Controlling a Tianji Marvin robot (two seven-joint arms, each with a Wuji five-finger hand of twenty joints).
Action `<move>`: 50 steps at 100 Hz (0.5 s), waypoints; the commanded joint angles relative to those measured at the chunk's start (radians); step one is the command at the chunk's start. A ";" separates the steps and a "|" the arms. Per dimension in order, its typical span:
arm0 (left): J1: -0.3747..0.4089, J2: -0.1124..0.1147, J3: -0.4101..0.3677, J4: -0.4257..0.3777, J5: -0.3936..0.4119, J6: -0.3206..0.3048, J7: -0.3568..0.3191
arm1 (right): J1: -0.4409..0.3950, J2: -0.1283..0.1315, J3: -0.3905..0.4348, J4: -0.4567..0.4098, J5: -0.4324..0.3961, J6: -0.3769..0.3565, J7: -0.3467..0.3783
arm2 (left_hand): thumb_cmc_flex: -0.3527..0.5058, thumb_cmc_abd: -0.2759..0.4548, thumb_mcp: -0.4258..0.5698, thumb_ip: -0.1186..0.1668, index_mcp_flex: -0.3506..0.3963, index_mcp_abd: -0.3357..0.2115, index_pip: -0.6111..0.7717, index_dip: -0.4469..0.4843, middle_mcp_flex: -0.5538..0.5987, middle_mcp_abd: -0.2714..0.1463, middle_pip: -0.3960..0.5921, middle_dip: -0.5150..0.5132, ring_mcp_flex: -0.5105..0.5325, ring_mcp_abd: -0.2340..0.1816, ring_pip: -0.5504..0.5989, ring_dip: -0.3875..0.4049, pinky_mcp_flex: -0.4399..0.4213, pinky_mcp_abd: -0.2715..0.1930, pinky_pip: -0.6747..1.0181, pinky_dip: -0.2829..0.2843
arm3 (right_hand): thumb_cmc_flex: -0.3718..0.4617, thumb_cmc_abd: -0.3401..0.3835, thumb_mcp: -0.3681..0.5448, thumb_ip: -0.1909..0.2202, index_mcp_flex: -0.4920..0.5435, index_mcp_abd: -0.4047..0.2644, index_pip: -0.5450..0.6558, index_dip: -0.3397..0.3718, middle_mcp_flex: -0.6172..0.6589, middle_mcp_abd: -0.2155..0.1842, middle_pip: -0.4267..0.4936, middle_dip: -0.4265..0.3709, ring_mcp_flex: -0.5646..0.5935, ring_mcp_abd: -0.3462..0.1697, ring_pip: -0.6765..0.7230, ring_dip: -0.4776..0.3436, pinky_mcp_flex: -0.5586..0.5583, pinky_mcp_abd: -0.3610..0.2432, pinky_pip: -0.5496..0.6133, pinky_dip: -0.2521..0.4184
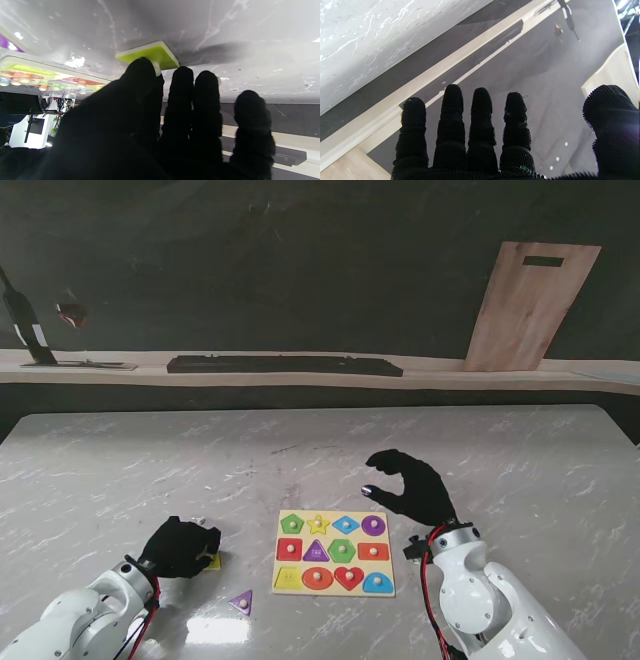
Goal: Fit puzzle pieces into a puzzle board
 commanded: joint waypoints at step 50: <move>0.023 -0.013 -0.022 -0.116 -0.066 -0.045 -0.082 | -0.024 0.000 0.012 -0.024 0.001 -0.041 0.002 | -0.002 -0.032 0.054 -0.017 0.028 0.004 0.056 -0.006 0.032 0.029 0.029 0.003 0.044 -0.041 0.039 0.000 0.023 -0.175 0.061 0.022 | -0.030 0.018 -0.015 0.007 -0.003 -0.019 0.000 0.002 0.011 0.008 0.013 0.007 0.010 0.004 0.009 0.009 -0.014 0.009 0.011 0.012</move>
